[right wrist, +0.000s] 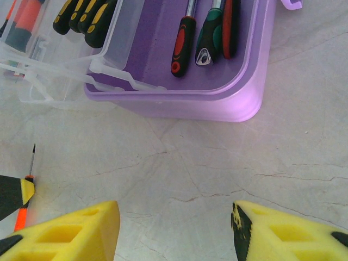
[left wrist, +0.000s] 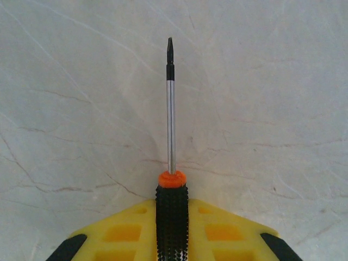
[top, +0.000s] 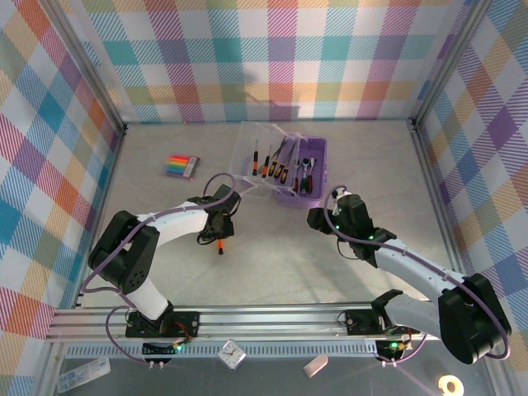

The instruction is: Pack the tool kit

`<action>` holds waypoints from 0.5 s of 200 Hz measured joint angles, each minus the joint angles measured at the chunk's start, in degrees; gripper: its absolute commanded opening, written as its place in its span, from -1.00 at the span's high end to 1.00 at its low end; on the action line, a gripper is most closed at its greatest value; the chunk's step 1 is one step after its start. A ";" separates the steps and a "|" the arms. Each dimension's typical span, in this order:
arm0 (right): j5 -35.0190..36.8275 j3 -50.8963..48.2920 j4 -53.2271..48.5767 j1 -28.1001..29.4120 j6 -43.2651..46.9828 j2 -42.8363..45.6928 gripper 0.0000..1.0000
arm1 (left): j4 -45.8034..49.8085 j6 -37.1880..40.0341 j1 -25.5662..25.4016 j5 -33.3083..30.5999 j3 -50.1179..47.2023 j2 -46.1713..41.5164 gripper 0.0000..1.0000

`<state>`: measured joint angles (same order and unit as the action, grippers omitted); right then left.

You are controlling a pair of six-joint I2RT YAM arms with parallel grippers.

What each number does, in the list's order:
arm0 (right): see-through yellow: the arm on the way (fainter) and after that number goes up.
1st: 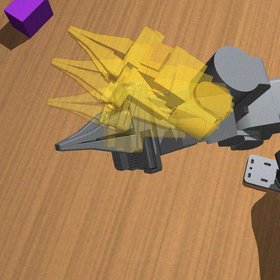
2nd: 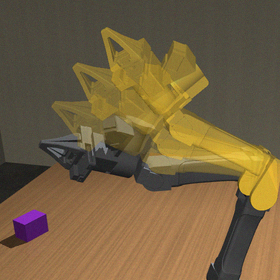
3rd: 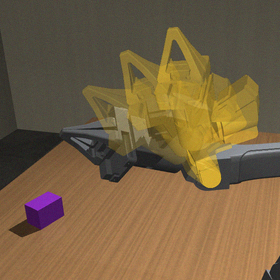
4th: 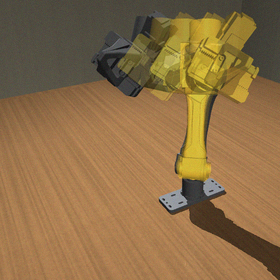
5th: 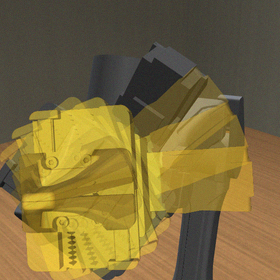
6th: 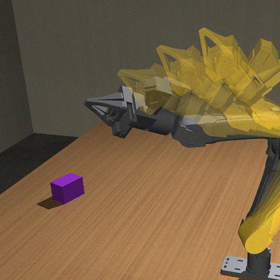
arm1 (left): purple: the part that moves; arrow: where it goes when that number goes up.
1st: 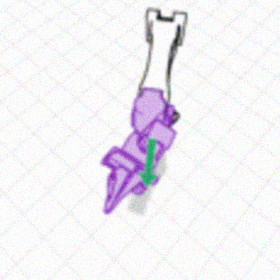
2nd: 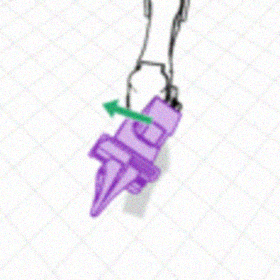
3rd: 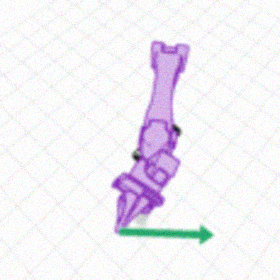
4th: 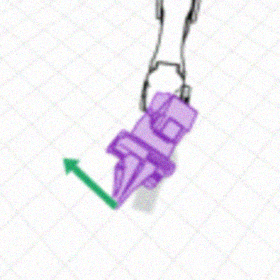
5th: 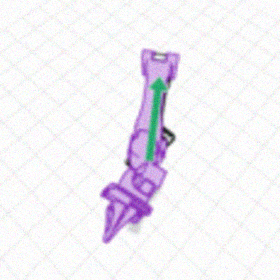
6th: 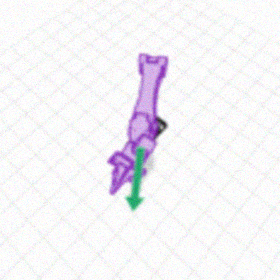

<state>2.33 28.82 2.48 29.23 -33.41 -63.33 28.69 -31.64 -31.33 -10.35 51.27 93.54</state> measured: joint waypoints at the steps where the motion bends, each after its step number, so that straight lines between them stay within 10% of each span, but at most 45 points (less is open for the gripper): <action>1: 0.00 0.00 0.00 0.00 0.00 0.00 -0.14 | 0.07 0.02 0.00 0.02 0.00 -0.02 0.66; 100: 0.02 -0.02 0.04 0.00 -0.02 0.00 -0.14 | 10.82 3.02 -0.02 -0.48 11.78 -6.78 0.66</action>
<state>2.35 28.80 2.52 29.23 -33.43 -63.33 39.51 -28.62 -31.35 -10.83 63.05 86.76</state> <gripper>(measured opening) 0.573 0.172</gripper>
